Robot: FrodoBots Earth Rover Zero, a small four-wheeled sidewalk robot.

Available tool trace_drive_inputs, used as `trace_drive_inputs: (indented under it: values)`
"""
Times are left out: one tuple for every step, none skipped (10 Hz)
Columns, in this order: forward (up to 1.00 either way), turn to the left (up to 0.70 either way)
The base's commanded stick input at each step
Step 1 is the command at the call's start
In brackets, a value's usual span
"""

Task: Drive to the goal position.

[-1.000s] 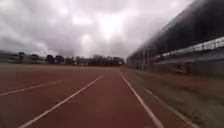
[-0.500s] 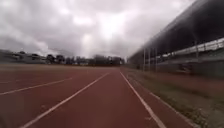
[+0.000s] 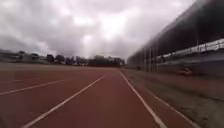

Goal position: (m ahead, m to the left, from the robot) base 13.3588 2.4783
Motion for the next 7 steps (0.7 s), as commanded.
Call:
trace_drive_inputs:
  values:
    - [0.7, 0.0]
    - [0.7, 0.0]
    - [0.7, 0.0]
    - [0.7, 0.0]
    - [0.7, 0.0]
    - [0.7, 0.0]
    - [0.7, -0.03]
